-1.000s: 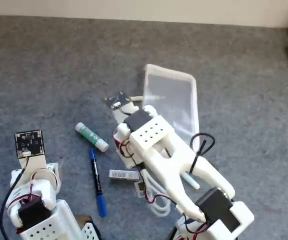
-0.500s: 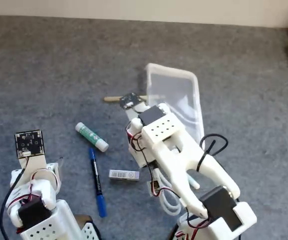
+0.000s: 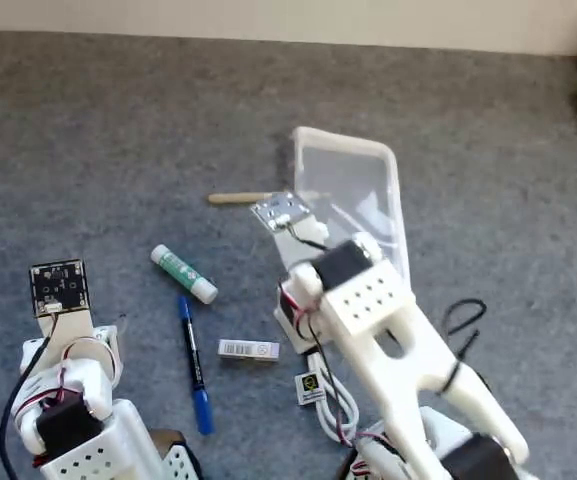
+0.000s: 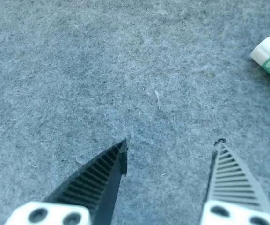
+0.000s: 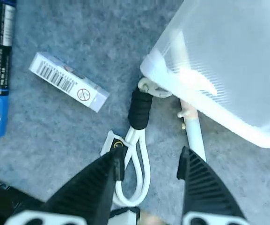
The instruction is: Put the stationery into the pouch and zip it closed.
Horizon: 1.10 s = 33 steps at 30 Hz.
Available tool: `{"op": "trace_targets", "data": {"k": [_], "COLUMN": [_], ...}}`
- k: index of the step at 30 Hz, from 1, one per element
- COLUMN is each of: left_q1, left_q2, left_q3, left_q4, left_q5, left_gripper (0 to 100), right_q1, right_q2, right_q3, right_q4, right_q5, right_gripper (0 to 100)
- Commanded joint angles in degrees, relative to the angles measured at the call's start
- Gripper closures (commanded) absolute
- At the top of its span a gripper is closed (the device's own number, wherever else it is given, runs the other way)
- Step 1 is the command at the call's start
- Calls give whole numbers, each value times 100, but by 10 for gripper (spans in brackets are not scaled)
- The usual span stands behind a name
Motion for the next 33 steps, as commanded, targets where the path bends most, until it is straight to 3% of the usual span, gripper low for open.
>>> {"op": "trace_targets", "data": {"k": [1,8,13,26,33], "left_q1": [-40,-40,-40,-40,-40], "left_q2": [-48,-48,-48,-48,-48], "left_q3": [-4,-4,-4,-4,-4], "left_q4": [-185,-185,-185,-185,-185], "left_q5": [-18,-18,-18,-18,-18], "left_gripper": [720,720,720,720,720], "right_q1": [48,-189,-224,-303,-312], "right_q2": [-629,-760,-752,769,1086], "right_q3": [629,1710,1851,1947,1798], "right_q4": [-541,-1895,-2466,-3108,-3116], "right_q5": [-62,-70,-492,-501,-466], "right_gripper": [822,822,822,822,964]}}
